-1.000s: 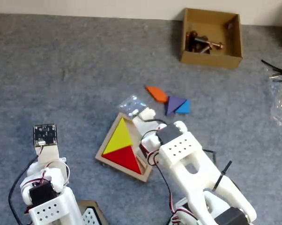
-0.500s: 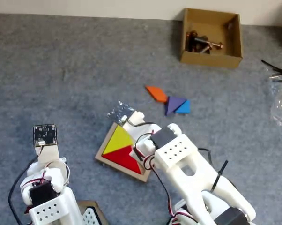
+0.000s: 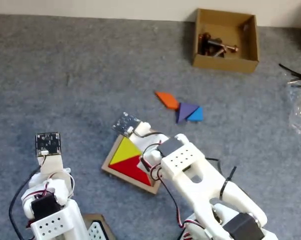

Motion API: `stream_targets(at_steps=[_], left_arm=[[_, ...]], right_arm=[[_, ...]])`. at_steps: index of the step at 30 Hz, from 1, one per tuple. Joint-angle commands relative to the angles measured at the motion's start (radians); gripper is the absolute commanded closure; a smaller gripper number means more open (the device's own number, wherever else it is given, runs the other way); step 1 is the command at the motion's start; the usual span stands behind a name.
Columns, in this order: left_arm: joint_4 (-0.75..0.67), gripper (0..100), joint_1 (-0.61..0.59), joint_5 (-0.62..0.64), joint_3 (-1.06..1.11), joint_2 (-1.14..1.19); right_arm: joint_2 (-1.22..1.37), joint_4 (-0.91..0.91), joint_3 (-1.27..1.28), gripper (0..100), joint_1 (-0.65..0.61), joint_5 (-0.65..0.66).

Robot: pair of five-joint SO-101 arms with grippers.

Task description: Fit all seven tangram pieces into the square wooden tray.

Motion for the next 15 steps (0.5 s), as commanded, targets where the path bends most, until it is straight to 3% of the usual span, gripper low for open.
stream_targets(at_steps=[1, 15], left_arm=[[0.009, 99, 0.015, 0.009, 0.021, -0.005], [0.009, 99, 0.015, 0.009, 0.021, -0.005]], right_arm=[[-0.005, -0.03, -0.005, 99.3, -0.005, 0.052], [-0.004, -0.154, 0.051, 99.3, 0.044, 0.077]])
